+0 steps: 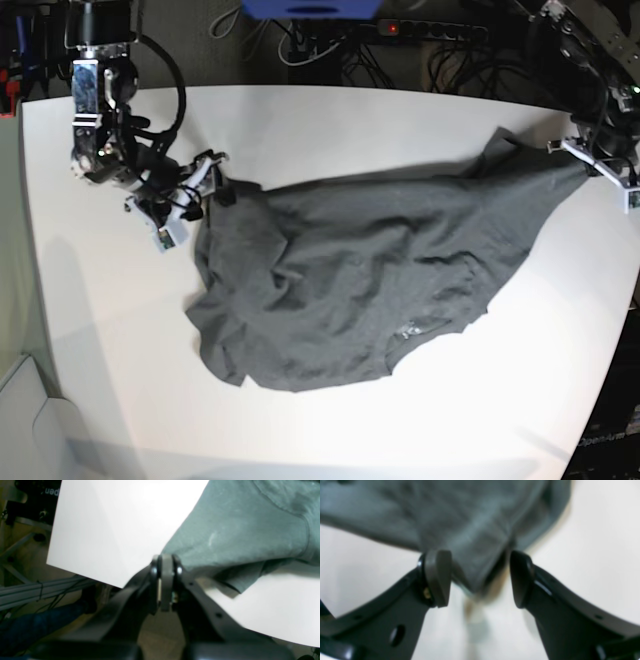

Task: Layout the t-shirt on the table in an organized manner, then fold the t-shirt properly
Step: 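Grasp the t-shirt edge with the right gripper and drag it inward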

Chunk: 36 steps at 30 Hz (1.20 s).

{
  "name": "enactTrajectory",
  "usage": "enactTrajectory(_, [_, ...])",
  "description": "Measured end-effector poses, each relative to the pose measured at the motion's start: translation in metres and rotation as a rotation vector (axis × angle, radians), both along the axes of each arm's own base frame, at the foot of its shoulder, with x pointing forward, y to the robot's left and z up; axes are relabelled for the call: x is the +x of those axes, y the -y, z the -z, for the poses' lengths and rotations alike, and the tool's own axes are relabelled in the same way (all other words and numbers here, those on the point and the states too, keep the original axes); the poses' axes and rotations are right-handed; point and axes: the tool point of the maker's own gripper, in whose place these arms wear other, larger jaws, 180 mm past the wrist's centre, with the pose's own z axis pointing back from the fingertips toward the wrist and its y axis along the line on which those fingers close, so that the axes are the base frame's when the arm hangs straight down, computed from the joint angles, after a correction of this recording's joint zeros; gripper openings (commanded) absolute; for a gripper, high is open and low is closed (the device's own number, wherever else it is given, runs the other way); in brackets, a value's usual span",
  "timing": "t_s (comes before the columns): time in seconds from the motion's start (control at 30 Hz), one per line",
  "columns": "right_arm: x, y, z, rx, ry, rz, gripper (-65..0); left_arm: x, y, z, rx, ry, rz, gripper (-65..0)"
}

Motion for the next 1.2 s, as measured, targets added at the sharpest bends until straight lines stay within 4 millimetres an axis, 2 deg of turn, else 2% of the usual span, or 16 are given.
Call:
enactTrajectory(0.23, [-0.008,-0.003,0.007,0.013,-0.018,0.001,-27.4,-0.001,0.0,0.0,0.0,-0.002,0.0,-64.6])
enactTrajectory(0.37, [-0.011,-0.014,0.007,0.051,-0.019,0.005,-28.9,-0.001,0.0,0.001,0.0,-0.002,0.0,-64.6])
enactTrajectory(0.47, [-0.01,-0.016,0.007,0.052,-0.02,0.005,-37.3,-0.001,0.0,0.0,0.0,-0.001,0.0,-64.6])
enactTrajectory(0.57, [-0.01,-0.024,0.008,0.041,-0.03,-0.028,-51.2,-0.001,0.0,0.001,0.0,-0.003,0.0,-64.6])
enactTrajectory(0.63, [-0.003,-0.034,0.004,0.05,-0.014,-0.046,-61.8,-0.001,0.0,0.001,-0.001,-0.003,0.0,-64.6])
enactTrajectory(0.67, [0.002,-0.037,-0.001,0.066,0.003,-0.045,-65.0,-0.001,0.001,0.001,-0.002,-0.003,0.0,-64.6])
enactTrajectory(0.8, [0.021,-0.035,-0.014,0.052,0.043,-0.048,-65.0,-0.003,-0.001,0.002,0.004,-0.011,-0.001,-64.6])
enactTrajectory(0.9, [0.052,-0.033,-0.04,0.037,0.117,-0.053,-65.0,-0.009,0.002,0.006,-0.005,-0.028,0.005,-64.6])
enactTrajectory(1.03, [0.105,-0.033,-0.1,0.042,0.285,-0.055,-65.0,-0.016,-0.001,0.009,0.004,-0.046,0.001,-64.6])
enactTrajectory(1.1, [0.124,-0.035,-0.125,0.038,0.345,-0.059,-65.0,-0.023,0.001,0.011,0.001,-0.058,0.007,-64.6])
enactTrajectory(1.2, [0.149,-0.061,-0.161,0.051,0.419,-0.11,-65.0,-0.035,-0.001,0.018,0.005,-0.1,0.002,-64.6])
